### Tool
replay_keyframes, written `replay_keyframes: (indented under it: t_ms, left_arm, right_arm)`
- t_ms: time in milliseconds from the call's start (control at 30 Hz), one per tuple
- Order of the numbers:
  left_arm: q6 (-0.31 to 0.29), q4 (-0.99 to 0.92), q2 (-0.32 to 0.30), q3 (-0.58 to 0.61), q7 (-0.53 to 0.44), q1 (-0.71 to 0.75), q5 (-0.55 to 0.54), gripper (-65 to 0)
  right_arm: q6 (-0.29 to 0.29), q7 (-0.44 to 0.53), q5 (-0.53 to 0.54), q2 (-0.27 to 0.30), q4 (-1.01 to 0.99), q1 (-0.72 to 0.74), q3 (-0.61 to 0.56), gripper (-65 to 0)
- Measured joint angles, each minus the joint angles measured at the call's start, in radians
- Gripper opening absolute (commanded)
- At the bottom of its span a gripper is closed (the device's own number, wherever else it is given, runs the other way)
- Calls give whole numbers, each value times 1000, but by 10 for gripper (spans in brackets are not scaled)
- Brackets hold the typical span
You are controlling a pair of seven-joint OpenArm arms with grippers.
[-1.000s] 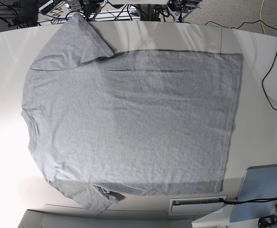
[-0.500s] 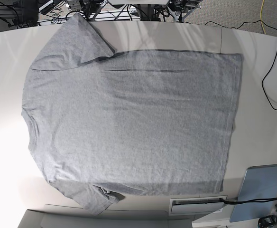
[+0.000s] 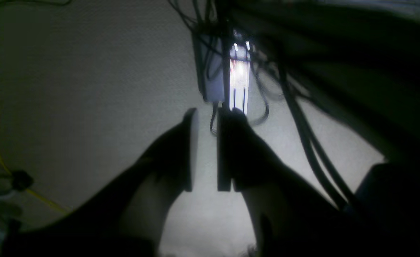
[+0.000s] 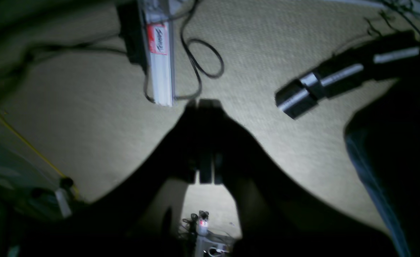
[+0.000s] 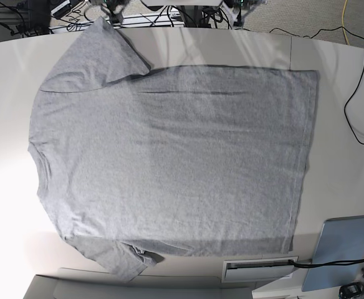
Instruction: Fold the T-shirt properly
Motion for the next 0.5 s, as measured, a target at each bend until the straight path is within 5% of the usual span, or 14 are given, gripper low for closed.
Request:
replay_keyframes:
  t_ms: [67,267,500]
  left_arm:
    - [-20,117,-4,0,7,70,24,-564]
    - [-222,467,-65,4,102,338,-111,-563]
    - [-203,943,-209,2,214,573,-139,-559]
  right_arm:
    - [6,-2,2,14,84,-64,0,-650]
    - [57,-31,108,45,406,-287,-1,-650]
    - [129,-169,182,136,848,-589,-2,-650]
